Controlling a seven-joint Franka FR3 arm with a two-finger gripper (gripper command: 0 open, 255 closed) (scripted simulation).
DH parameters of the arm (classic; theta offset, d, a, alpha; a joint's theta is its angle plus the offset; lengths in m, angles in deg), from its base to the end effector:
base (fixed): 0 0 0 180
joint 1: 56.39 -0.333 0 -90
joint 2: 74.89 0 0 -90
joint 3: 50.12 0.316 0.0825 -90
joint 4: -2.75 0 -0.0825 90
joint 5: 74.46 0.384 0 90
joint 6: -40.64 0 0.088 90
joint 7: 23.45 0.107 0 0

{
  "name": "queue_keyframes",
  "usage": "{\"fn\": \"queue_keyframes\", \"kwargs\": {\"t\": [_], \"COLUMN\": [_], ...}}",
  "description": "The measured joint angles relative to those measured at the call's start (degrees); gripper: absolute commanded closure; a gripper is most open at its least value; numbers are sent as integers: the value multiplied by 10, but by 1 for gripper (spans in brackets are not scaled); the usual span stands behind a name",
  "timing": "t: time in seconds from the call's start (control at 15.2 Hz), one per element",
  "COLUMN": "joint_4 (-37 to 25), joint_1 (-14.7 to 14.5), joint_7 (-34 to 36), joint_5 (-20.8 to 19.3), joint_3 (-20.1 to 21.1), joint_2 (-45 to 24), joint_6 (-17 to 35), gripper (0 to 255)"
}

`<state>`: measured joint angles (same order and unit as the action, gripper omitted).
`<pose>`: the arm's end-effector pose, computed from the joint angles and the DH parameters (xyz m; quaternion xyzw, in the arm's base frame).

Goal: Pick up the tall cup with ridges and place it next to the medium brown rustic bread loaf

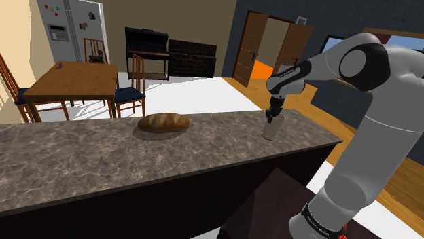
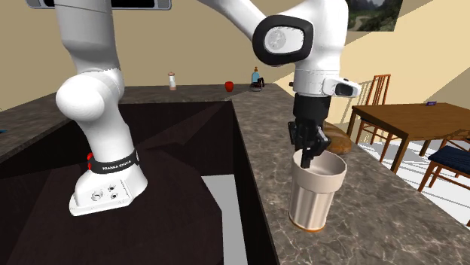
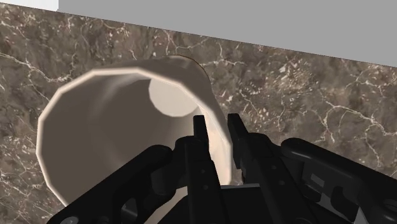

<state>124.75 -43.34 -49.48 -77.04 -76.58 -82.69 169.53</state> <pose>0.4322 -0.3538 0.3520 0.9937 -0.1014 -0.0269 0.0395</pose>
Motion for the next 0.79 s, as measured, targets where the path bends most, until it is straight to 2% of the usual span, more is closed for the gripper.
{"fn": "queue_keyframes", "kwargs": {"t": [0.79], "joint_4": [-46], "joint_1": [-6], "joint_7": [11], "joint_5": [-22], "joint_3": [-1], "joint_2": [48], "joint_6": [-89], "gripper": [255]}}
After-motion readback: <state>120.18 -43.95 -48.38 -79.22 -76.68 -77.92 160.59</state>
